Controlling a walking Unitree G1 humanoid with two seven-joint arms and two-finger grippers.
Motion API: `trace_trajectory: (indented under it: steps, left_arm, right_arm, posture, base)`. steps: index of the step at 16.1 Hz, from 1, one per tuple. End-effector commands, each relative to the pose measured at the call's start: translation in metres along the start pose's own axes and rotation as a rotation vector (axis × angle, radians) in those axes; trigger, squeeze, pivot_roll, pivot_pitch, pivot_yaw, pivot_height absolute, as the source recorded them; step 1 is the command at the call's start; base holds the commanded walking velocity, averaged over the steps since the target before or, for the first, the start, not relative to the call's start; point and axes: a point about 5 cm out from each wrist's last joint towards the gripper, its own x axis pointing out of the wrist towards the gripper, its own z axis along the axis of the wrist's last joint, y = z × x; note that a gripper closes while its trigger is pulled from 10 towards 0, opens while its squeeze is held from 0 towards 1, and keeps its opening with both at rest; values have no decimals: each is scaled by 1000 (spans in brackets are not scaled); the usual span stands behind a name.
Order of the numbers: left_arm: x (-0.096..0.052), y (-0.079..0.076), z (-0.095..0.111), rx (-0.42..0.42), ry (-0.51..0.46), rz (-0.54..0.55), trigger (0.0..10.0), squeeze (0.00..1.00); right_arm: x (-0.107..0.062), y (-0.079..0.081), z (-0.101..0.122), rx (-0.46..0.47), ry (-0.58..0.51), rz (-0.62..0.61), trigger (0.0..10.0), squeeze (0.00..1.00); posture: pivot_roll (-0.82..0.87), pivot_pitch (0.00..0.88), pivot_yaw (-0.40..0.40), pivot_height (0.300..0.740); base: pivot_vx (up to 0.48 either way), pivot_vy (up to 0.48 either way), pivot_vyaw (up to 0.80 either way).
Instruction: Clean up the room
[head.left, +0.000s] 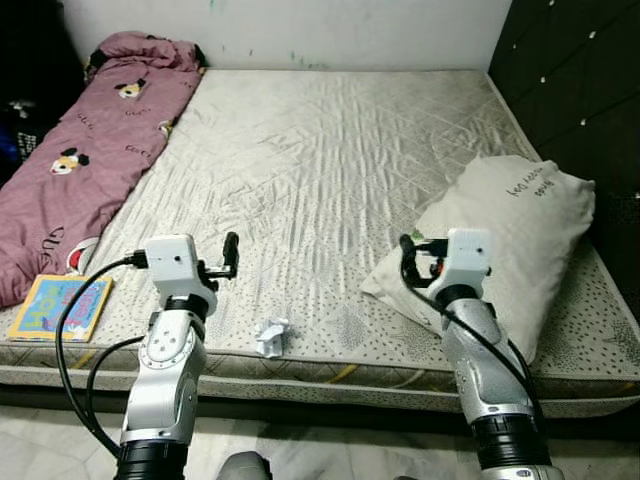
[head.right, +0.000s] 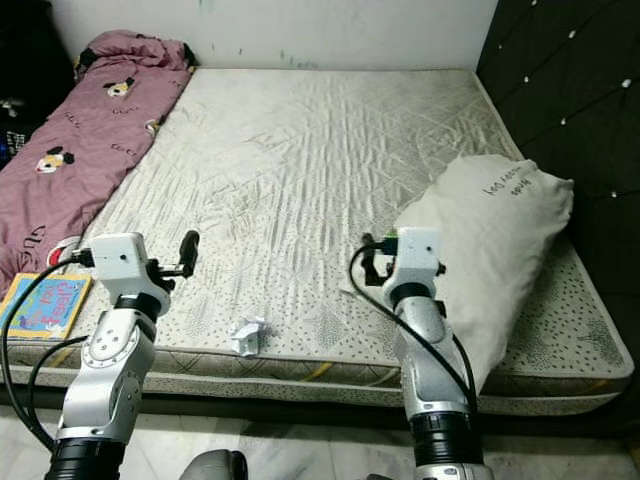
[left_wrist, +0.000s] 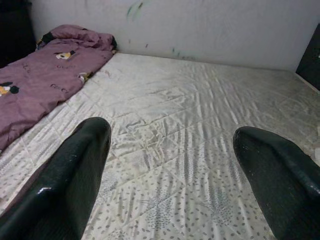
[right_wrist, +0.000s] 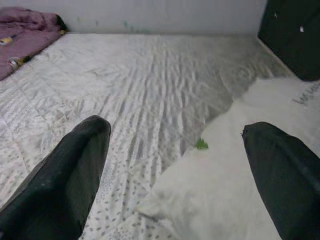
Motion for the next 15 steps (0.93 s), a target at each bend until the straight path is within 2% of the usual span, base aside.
trace_trajectory:
  steps: [1, 2, 6, 7, 8, 9, 11, 12, 14, 15]
  left_arm:
    - [0, 1, 1, -7, 4, -2, 10000, 0]
    - [-1, 0, 1, -18, 0, -14, 10000, 0]
    - [0, -2, 3, -39, -16, -32, 10000, 0]
    - [0, -2, 4, -12, -21, -71, 10000, 0]
    - [0, -2, 5, -3, -25, -82, 10000, 0]
    - [1, 0, 6, -3, -34, -58, 10000, 0]
    - [3, 0, 7, -27, -36, -61, 10000, 0]
    - [4, 1, 10, -34, -67, -58, 10000, 0]
    - [3, 3, 12, -6, -77, -34, 10000, 0]
    - [3, 5, 10, -14, -59, -20, 10000, 0]
  right_arm:
    - [-1, 7, 4, 66, -2, 71, 10000, 0]
    - [-2, 8, 3, 113, 5, 82, 10000, 0]
    - [-3, 10, -5, 206, 69, 90, 10000, 0]
    - [-3, 18, -2, 285, 69, 140, 4745, 0]
    - [-3, 19, 2, 287, 54, 123, 5373, 0]
    - [-3, 24, 5, 287, 58, 173, 10000, 0]
    - [-4, 22, 5, 353, 56, 220, 10000, 0]
    - [-3, 18, 7, 299, 38, 194, 10000, 0]
    - [-1, 15, 11, 146, -17, 139, 10000, 0]
    - [-2, 18, 16, 143, -82, 155, 10000, 0]
  posture:
    - [58, 0, 26, 740]
    - [57, 0, 26, 740]
    - [58, 0, 27, 740]
    - [58, 0, 27, 740]
    - [57, 0, 28, 740]
    - [57, 0, 28, 740]
    - [53, 0, 27, 740]
    - [53, 0, 27, 740]
    - [53, 0, 26, 740]
    - [53, 0, 26, 740]
  base:
    - [0, 0, 0]
    - [0, 416, 0]
    - [0, 480, 0]
    - [0, 480, 0]
    - [0, 480, 0]
    - [0, 480, 0]
    - [0, 480, 0]
    - [0, 480, 0]
    - [0, 0, 0]
    - [0, 0, 0]
